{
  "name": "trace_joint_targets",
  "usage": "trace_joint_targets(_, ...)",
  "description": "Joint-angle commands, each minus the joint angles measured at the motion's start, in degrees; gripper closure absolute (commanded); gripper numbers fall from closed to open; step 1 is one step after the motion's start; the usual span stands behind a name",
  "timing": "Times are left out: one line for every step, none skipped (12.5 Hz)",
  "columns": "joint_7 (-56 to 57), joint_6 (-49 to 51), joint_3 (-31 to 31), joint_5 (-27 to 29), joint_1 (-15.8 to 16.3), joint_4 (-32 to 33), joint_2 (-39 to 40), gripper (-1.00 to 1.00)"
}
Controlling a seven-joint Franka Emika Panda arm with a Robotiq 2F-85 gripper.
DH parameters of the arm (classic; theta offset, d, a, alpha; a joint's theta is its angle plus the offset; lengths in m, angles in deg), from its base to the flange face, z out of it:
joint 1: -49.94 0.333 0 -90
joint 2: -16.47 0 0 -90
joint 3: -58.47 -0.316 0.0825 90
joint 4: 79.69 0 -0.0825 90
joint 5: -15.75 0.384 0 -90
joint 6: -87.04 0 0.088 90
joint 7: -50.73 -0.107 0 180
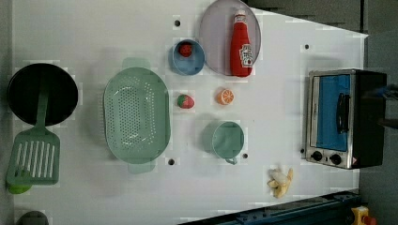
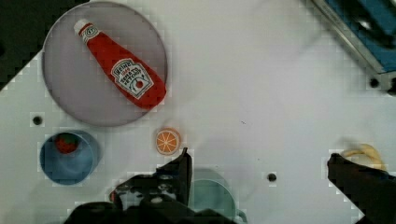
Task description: Pick ketchup from plate and place it on table.
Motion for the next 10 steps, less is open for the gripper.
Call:
trace_joint_targets(-2.7, -5.6, -2.2, 0.2, 0.7, 1.5, 7.8, -1.0)
trace_joint_targets(-2.6, -8.5, -2.6, 0.2, 0.9, 1.5, 10.0, -1.0)
trace_joint_targets(-2.2, -11.2, -3.0, 0.2, 1.0, 1.5, 12.4, -1.0)
trace_joint_targets(-1.8, -13.9, -3.2, 0.2, 1.2, 1.4, 14.7, -1.0)
trace_joint_targets(-1.0, -16.5, -3.4, 0.2, 1.5, 1.4, 17.1, -1.0)
trace_joint_targets(0.8, -19.0, -3.5, 0.2, 1.8, 1.3, 19.6, -1.0)
trace_joint_targets(3.4, -21.3, -3.6, 0.2, 1.9, 1.3, 21.9, -1.0)
trace_joint_targets(6.7, -23.6, -3.7, 0.2, 2.0, 1.1, 24.3, -1.0)
trace_joint_targets(10.8, -25.7, -3.7, 0.2, 2.1, 0.7, 26.7, -1.0)
trace_joint_targets(15.2, -27.6, -3.8, 0.1, 2.1, -0.1, 29.0, -1.0)
